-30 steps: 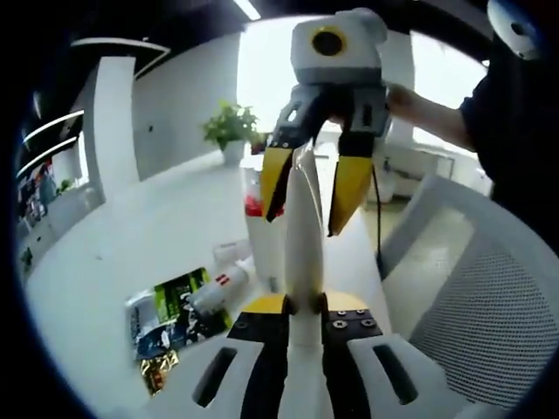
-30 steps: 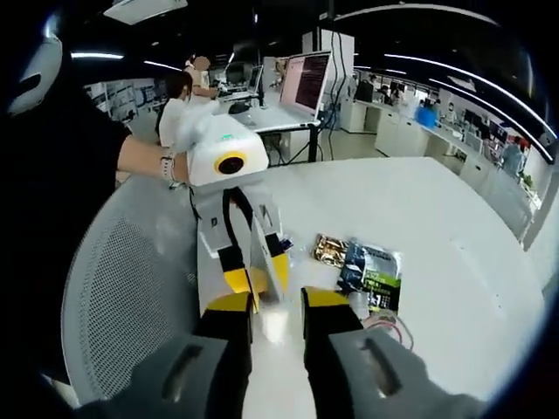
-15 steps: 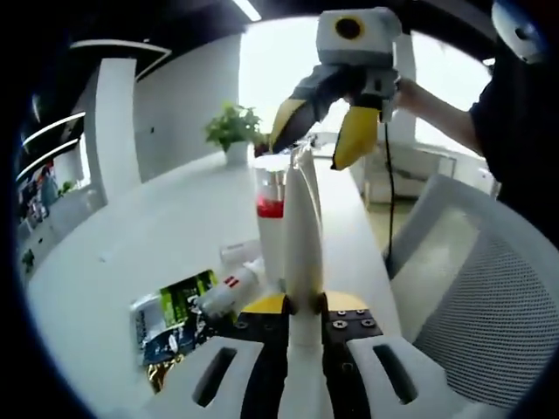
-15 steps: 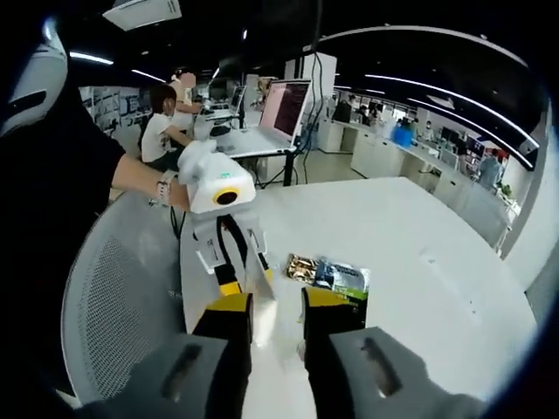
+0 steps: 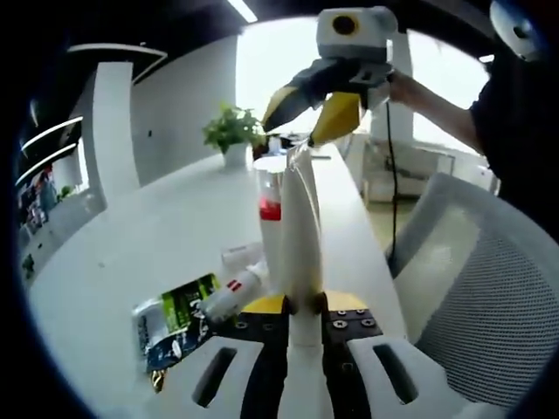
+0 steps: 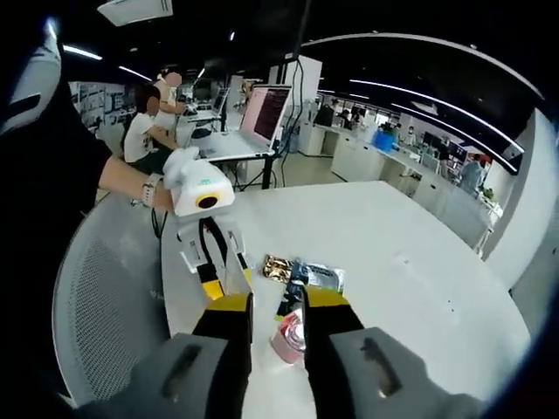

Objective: Arrange the skincare products in the storage area until every visible bottle or jar stands upright without overlapping.

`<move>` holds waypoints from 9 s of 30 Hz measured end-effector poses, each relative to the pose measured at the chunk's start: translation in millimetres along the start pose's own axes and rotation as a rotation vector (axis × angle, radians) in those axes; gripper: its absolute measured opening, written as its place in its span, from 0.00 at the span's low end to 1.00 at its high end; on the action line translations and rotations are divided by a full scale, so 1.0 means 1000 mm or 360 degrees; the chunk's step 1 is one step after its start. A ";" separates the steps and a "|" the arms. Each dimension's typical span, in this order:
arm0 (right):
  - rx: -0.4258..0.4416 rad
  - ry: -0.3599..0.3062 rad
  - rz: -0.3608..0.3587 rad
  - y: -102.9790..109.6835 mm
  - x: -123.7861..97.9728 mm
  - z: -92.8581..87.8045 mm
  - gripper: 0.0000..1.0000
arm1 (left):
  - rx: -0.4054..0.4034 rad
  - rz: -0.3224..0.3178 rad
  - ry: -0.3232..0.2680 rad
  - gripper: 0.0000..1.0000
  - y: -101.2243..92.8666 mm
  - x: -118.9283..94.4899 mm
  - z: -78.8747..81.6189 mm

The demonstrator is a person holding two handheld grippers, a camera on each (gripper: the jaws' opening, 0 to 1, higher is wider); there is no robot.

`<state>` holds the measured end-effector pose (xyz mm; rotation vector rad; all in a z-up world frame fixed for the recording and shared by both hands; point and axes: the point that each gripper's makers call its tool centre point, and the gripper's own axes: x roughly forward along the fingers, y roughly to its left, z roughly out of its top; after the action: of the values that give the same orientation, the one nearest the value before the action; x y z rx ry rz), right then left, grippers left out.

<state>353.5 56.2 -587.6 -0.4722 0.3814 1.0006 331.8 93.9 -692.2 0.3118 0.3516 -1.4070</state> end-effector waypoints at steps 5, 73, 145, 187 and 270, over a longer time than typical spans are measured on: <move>0.0055 -0.0013 -0.0078 -0.007 -0.008 -0.002 0.27 | 0.0007 0.0004 -0.0007 0.08 0.002 0.002 0.000; 0.0777 0.0377 -0.0134 0.015 0.040 -0.135 0.13 | 0.0133 -0.0006 -0.0014 0.13 0.024 0.020 0.009; 0.0696 0.0341 -0.0199 0.019 0.017 -0.112 0.37 | -0.0153 0.0101 0.0101 0.28 0.041 -0.001 -0.001; 0.0538 0.0334 -0.0222 0.018 0.009 -0.083 0.73 | -0.0442 0.0459 0.0304 0.97 0.038 -0.071 -0.013; 0.0548 0.0576 -0.0205 -0.005 0.003 -0.133 0.94 | -0.0470 0.0622 0.0184 0.97 0.015 -0.110 0.003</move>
<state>347.2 -15.4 -699.2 -0.3582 0.8223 0.7034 333.1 193.7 -643.1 0.2051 0.5549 -0.9405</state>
